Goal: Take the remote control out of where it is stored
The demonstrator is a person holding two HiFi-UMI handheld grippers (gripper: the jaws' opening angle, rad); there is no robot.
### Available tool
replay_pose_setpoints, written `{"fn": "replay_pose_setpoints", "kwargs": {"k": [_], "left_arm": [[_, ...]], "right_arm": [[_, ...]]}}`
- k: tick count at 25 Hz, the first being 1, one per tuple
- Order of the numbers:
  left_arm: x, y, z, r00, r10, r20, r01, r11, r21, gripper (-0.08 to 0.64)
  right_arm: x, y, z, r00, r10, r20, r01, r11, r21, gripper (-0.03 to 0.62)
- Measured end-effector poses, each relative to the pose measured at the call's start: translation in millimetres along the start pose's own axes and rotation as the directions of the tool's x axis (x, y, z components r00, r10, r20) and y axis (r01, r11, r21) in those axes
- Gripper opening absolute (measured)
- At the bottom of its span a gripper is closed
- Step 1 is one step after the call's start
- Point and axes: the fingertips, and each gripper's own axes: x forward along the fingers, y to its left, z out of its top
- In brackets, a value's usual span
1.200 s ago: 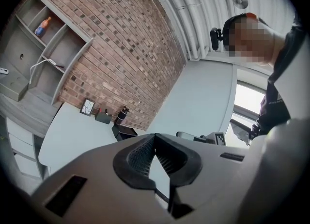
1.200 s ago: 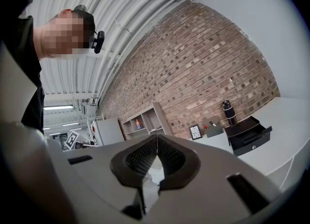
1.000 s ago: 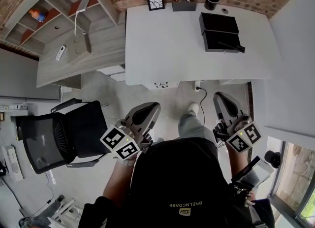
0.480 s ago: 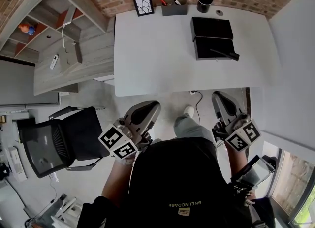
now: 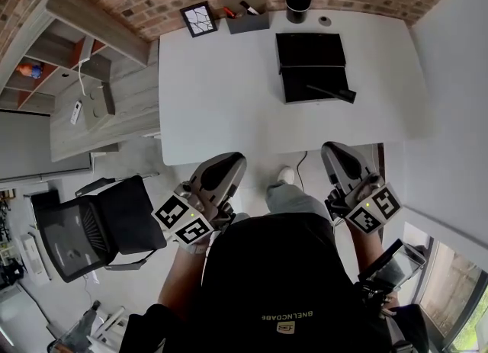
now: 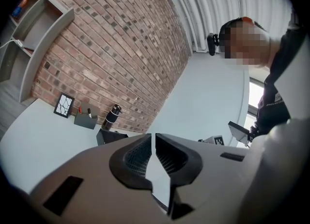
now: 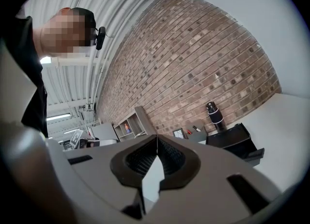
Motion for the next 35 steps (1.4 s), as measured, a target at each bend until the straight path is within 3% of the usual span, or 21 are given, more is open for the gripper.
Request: {"fn": "replay_pose_setpoints", "kwargs": {"k": [15,23,29,35], "left_arm": [[74.3,-5.4,-11.1,0.998,0.0,-0.069,0.002,1.0,0.018,0.011],[99.3,-1.7,-17.7,0.986,-0.053,-0.157,0.061,0.997,0.052,0.051],[132.2,0.0,-22.6,0.961,-0.15,-0.232,0.164,0.985,0.043,0.095],[171.3,1.2,-32.4,0.918,-0.239,-0.316,0.269,0.961,0.056,0.127]], "right_arm": [[-16.8,-43.9,16.1,1.0,0.004,0.009,-0.004,0.999,0.046,0.006],[-34.5,-53.2,16.4,0.997,-0.072,0.038,0.07,0.996,0.061,0.006],[-42.7,-60.6,21.0,0.986,-0.153,0.07,0.146,0.985,0.091,0.006],[-51.0,-70.0,24.8,0.971,-0.222,0.084,0.213,0.972,0.102,0.006]]}}
